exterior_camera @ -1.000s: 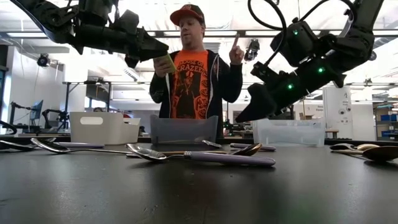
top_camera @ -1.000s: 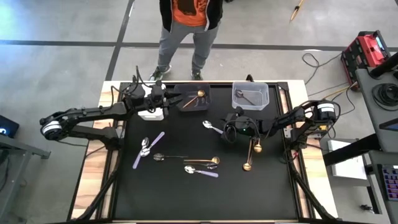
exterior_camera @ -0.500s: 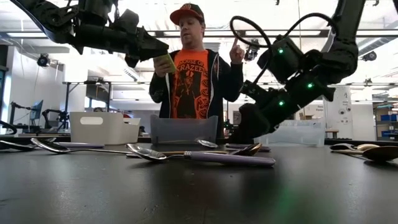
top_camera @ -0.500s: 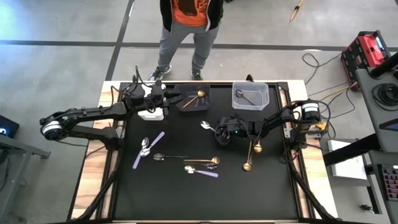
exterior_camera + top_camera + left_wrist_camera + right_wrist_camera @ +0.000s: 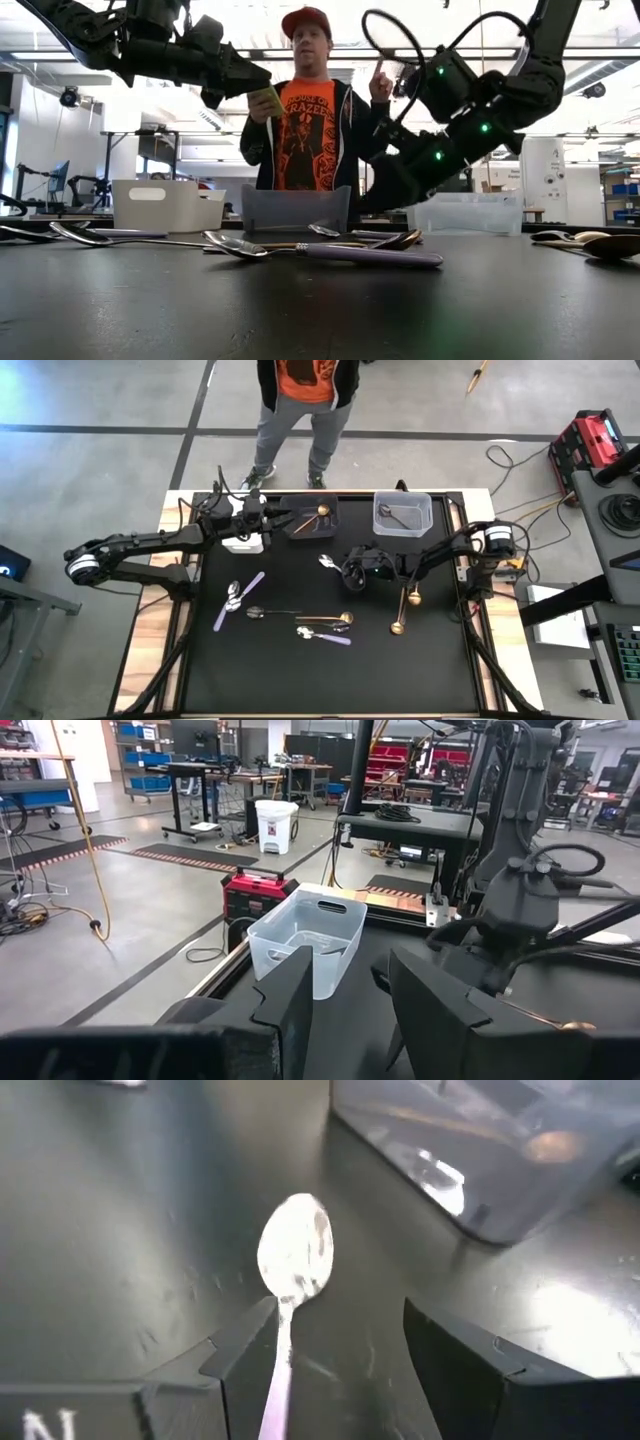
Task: Sort silverware by color (type)
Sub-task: Put the purple spoon into the white bin
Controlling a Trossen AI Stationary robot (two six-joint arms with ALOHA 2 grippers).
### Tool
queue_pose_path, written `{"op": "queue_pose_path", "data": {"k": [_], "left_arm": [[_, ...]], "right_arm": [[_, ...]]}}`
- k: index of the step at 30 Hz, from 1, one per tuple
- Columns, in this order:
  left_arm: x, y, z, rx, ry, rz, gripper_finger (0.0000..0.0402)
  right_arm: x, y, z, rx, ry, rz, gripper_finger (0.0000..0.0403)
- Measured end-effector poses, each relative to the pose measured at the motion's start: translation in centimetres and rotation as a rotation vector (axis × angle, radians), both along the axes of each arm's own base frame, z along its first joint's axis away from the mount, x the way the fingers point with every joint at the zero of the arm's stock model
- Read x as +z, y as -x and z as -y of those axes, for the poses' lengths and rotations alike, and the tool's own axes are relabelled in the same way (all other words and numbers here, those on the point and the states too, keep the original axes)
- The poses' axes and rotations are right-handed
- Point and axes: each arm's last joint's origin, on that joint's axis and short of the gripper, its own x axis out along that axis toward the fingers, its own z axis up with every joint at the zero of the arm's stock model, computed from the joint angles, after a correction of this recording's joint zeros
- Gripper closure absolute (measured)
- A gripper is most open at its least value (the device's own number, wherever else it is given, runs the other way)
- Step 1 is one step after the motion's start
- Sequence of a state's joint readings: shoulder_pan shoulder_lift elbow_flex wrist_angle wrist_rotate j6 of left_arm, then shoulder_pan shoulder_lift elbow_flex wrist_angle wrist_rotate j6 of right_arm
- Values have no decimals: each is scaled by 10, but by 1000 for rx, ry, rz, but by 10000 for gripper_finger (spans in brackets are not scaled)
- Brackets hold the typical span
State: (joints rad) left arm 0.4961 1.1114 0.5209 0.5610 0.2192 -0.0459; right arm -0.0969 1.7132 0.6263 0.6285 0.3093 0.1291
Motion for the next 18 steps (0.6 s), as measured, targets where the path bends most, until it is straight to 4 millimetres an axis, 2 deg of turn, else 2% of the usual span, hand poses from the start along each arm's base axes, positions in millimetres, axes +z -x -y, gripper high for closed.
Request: {"op": "queue_pose_path", "data": {"k": [7,12,18], "left_arm": [[0,0,0,0,5,1,286],[0,0,0,1,5,2,286],[0,0,0,1,15,6,286]], "right_arm": [[-8,3,-13,17,-93,-58,195],[-18,5,-15,8,-111,-111,197],[-36,4,-15,5,-107,-151,233]]}}
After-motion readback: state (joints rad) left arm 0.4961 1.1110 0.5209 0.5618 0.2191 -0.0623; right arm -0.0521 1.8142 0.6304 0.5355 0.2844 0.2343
